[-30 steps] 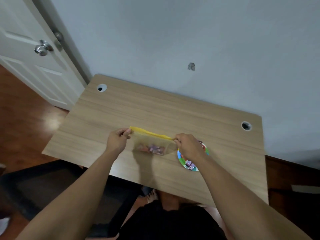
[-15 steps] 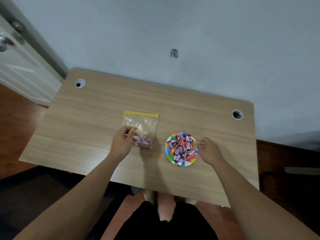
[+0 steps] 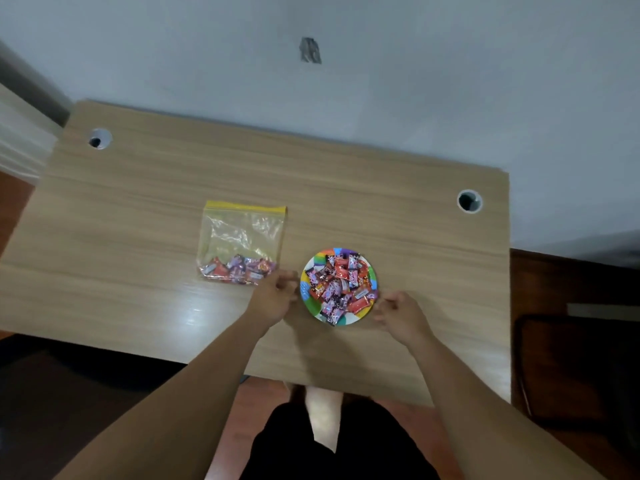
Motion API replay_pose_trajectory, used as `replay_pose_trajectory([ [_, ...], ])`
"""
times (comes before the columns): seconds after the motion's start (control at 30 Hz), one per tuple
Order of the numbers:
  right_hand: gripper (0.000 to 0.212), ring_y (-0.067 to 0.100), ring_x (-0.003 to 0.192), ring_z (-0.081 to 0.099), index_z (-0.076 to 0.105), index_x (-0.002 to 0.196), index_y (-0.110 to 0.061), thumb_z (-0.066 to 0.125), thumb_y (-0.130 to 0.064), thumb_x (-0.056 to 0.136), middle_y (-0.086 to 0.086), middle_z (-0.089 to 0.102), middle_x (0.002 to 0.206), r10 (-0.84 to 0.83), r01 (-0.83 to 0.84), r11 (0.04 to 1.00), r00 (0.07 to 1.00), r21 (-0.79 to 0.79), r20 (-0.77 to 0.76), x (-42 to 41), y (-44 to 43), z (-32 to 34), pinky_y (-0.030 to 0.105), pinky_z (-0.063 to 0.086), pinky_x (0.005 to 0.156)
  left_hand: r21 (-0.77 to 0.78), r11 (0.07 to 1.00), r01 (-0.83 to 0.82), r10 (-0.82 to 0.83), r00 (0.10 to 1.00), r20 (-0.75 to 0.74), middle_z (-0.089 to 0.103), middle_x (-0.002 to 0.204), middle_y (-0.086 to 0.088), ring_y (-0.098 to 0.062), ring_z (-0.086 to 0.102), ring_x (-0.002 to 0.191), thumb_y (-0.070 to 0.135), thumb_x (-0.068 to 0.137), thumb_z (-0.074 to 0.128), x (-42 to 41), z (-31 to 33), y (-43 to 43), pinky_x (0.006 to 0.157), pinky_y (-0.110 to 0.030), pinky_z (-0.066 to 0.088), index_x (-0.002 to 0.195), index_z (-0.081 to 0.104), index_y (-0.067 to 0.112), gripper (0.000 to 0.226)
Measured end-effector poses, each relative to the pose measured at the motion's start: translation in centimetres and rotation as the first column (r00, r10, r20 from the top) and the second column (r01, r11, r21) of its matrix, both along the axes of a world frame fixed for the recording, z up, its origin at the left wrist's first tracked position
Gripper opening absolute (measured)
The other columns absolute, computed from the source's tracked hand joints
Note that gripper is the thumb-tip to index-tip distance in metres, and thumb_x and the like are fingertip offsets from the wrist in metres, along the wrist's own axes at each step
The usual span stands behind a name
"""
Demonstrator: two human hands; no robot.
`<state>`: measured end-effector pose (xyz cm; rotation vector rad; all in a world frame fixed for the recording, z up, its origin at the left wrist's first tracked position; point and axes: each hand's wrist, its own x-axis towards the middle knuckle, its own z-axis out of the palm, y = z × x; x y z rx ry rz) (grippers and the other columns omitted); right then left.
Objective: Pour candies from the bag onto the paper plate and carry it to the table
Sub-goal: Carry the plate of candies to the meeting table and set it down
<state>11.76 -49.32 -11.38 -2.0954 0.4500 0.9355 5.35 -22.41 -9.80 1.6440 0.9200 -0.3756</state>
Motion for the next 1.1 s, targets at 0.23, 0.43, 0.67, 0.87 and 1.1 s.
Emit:
replay_pose_trajectory([
  [0.23,0.010,0.036,0.089,0.081,0.062,0.114,-0.008,0.062,-0.016,0.108,0.022,0.077,0.114,-0.098,0.100,0.990,0.995,0.097,-0.017,0.0,0.9,-1.6,0.058,0.065,0.094,0.045,0.997,-0.059,0.061,0.997,-0.045,0.074,0.121,-0.022,-0.039,0.074,0.114,0.002,0.099,0.065,0.5,-1.8,-2.2,0.098,-0.057,0.061,0.125,0.070,0.004,0.026],
  [0.43,0.005,0.030,0.079,0.078,0.060,0.110,-0.009,0.063,-0.012,0.107,0.027,0.077,0.113,-0.115,0.115,0.988,0.993,0.105,-0.004,0.2,0.5,-1.6,0.050,0.068,0.087,0.025,0.995,-0.099,0.100,0.994,-0.040,0.074,0.107,-0.014,-0.038,0.075,0.109,0.000,0.099,0.063,0.4,-1.5,-3.1,0.091,-0.056,0.064,0.116,0.070,0.004,0.019],
  [0.67,0.012,0.044,0.098,0.080,0.062,0.115,-0.001,0.061,-0.010,0.107,0.027,0.077,0.114,-0.171,0.165,0.976,0.985,0.141,0.034,-0.4,-0.2,1.3,0.058,0.065,0.093,-0.092,0.990,-0.108,0.109,0.994,0.008,0.061,0.112,-0.013,-0.040,0.071,0.102,-0.007,0.101,0.060,1.0,2.2,-3.3,0.085,-0.060,0.065,0.114,0.064,0.002,0.016],
  [0.87,0.024,0.051,0.104,0.077,0.061,0.123,0.011,0.061,-0.006,0.106,0.036,0.074,0.117,-0.262,0.236,0.949,0.959,0.211,0.106,-0.6,-0.8,6.7,0.063,0.063,0.096,-0.163,0.987,0.000,0.012,0.997,0.074,0.059,0.103,-0.011,-0.027,0.070,0.077,-0.007,0.102,0.059,2.6,6.9,-3.1,0.058,-0.036,0.067,0.119,0.061,0.000,0.019],
  [1.1,0.025,0.044,0.097,0.081,0.058,0.116,0.010,0.065,-0.012,0.105,0.031,0.077,0.115,-0.408,0.347,0.897,0.889,0.275,0.210,-1.8,-2.3,12.5,0.059,0.066,0.091,-0.263,0.947,0.187,-0.151,0.977,0.152,0.068,0.093,-0.009,-0.025,0.071,0.075,-0.007,0.100,0.060,5.1,12.2,-3.7,0.068,-0.038,0.065,0.112,0.061,0.009,0.020],
])
